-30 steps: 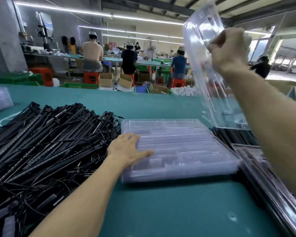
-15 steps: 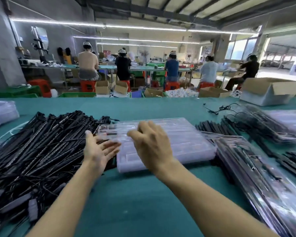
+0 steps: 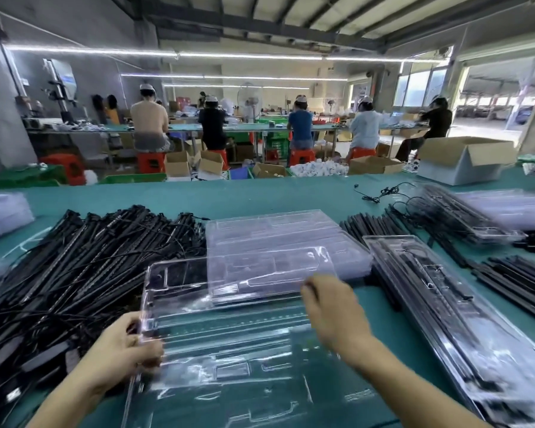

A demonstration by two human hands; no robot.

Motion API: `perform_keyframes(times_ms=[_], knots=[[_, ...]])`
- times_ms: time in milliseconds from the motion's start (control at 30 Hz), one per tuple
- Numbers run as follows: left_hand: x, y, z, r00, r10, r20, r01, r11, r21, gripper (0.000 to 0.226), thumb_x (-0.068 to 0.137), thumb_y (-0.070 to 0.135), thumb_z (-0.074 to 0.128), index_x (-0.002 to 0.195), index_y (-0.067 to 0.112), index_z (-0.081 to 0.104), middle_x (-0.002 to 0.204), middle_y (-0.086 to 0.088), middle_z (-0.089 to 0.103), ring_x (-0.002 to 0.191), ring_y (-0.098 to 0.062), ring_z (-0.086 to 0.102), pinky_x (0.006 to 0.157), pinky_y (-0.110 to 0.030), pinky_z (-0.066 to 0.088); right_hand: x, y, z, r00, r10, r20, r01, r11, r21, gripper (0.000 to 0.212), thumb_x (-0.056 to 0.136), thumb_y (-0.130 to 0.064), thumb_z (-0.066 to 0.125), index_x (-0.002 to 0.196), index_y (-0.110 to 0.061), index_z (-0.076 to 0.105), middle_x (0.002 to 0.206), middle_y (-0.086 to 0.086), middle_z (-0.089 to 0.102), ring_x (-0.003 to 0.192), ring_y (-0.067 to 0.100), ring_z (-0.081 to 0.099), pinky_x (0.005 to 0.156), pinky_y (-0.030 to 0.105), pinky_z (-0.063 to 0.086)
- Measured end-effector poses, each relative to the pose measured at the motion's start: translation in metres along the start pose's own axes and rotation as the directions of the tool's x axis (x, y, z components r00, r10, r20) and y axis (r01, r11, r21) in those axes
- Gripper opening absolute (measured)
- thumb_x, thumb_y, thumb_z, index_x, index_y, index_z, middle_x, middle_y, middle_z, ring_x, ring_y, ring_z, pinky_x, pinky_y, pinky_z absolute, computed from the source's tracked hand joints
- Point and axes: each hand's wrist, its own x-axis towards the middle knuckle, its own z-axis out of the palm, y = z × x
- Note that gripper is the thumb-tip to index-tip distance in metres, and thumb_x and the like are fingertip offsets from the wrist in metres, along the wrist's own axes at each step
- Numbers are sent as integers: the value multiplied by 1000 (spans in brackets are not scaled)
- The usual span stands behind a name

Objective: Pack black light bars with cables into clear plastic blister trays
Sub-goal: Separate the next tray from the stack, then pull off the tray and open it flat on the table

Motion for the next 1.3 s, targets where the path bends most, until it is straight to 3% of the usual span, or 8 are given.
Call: perform_keyframes(times_ms=[100, 200, 400, 633, 767, 900, 1100, 1300], knots=[[1, -4, 9, 997, 47, -62, -44, 998, 48, 67, 78, -14, 71, 133, 16, 47, 90, -19, 74, 79, -33, 72, 71, -51, 57, 18, 43, -6, 960, 258, 113, -203, 913, -354, 25, 97, -16, 42, 120, -13, 50, 124, 8, 52, 110, 27, 53, 83, 35, 45], [0, -4, 25, 978, 106, -181, -99, 994, 47, 67, 84, 11, 76, 140, 23, 41, 97, -9, 69, 75, -24, 73, 60, -35, 56, 25, 69, -2, 879, 439, 186, -276, 787, -551, 43, 94, -16, 52, 134, -12, 40, 137, 11, 40, 124, 33, 46, 90, 41, 47], [-6, -14, 44, 897, 270, -351, -146, 929, 340, 58, 73, 71, 64, 115, 37, 42, 58, 3, 68, 55, -14, 68, 61, -34, 50, 31, 88, 10, 860, 487, 152, -252, 664, -704, 49, 92, -19, 54, 139, -13, 40, 145, 14, 37, 127, 35, 46, 92, 38, 46], [-9, -17, 48, 757, 478, -446, -227, 832, 506, 80, 72, 73, 61, 139, 32, 48, 70, 32, 63, 57, 12, 60, 53, -22, 41, 41, 97, 11, 785, 612, 94, -439, 656, -614, 59, 92, -21, 49, 146, -6, 31, 148, 17, 34, 132, 37, 41, 97, 42, 44], [-7, -13, 49, 754, 484, -445, -214, 821, 530, 83, 73, 70, 64, 143, 27, 47, 61, 18, 64, 66, 0, 59, 59, -31, 51, 49, 99, 5, 728, 679, 96, -504, 625, -596, 68, 90, -18, 53, 149, 2, 23, 152, 20, 24, 128, 38, 46, 90, 41, 45], [-5, -12, 50, 753, 489, -441, -202, 809, 552, 85, 72, 73, 62, 143, 28, 47, 62, 17, 64, 71, -3, 58, 64, -36, 53, 48, 111, -2, 736, 663, 136, -440, 622, -648, 41, 84, -8, 55, 125, -8, 58, 132, 13, 55, 112, 31, 57, 75, 36, 39], [-1, -14, 53, 740, 503, -446, -171, 783, 599, 92, 70, 80, 54, 145, 28, 45, 60, 17, 61, 67, -9, 61, 69, -40, 55, 47, 108, -4, 779, 610, 143, -400, 660, -636, 22, 86, -6, 49, 102, -15, 60, 118, 7, 60, 103, 28, 58, 76, 35, 40], [4, -8, 56, 786, 436, -438, -33, 738, 674, 90, 73, 84, 48, 146, 32, 41, 75, 18, 62, 83, -22, 65, 72, -37, 48, 34, 95, -23, 792, 607, 67, -489, 697, -524, 38, 89, -4, 44, 126, 2, 51, 128, 19, 55, 115, 39, 54, 92, 44, 45]])
